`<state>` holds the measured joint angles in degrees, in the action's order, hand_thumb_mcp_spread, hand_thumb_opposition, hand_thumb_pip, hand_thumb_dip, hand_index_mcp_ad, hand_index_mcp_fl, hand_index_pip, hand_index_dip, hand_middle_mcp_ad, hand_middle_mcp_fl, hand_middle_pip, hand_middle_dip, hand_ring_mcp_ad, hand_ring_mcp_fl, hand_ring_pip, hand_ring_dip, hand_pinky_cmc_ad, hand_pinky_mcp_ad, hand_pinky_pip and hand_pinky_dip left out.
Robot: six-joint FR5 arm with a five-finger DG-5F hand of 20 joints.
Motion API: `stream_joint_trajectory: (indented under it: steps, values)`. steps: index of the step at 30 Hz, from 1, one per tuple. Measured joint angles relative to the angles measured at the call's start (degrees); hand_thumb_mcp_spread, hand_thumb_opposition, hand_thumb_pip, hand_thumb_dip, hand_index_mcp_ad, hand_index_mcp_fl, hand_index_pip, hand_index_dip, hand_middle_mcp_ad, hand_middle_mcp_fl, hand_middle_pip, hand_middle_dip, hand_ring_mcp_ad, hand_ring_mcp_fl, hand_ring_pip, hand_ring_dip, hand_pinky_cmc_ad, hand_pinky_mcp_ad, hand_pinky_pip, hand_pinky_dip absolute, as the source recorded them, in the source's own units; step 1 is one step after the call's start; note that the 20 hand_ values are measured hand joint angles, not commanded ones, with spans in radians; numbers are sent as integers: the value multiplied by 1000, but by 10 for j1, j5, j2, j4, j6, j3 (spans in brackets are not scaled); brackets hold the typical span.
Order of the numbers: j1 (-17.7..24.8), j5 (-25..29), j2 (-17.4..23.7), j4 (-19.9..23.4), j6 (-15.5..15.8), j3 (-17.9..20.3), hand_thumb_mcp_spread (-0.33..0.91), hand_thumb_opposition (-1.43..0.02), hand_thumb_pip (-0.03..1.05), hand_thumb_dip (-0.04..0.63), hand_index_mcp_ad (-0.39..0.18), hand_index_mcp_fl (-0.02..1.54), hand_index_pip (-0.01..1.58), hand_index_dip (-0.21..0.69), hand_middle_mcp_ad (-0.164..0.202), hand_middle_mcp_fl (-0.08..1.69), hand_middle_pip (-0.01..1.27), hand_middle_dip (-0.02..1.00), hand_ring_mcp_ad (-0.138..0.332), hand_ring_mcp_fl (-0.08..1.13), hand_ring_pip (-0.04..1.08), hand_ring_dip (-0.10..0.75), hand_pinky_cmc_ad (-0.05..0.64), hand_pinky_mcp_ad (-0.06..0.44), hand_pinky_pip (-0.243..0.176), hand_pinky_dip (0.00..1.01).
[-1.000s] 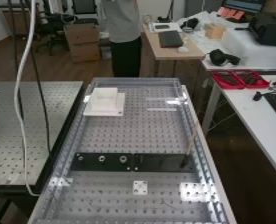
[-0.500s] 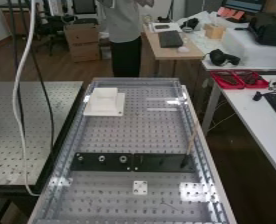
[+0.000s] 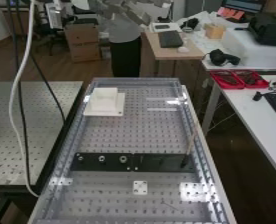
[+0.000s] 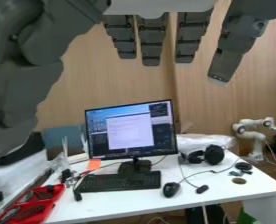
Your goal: Grab the paper clip and place it in the clear container
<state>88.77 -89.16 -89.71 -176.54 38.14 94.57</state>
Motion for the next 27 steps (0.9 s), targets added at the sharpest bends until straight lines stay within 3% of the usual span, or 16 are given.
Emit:
stream_joint_trajectory:
  steps: [19,27]
  values:
    - [-3,62,-17,59,-32,59,215,-707,468,80,23,24,87,110,75,2,140,188,159,0,103,124,361,312,-94,592]
    - [-9,93,-39,70,-51,69,215,-709,480,94,17,24,80,63,75,2,143,187,159,0,103,124,361,312,-94,592]
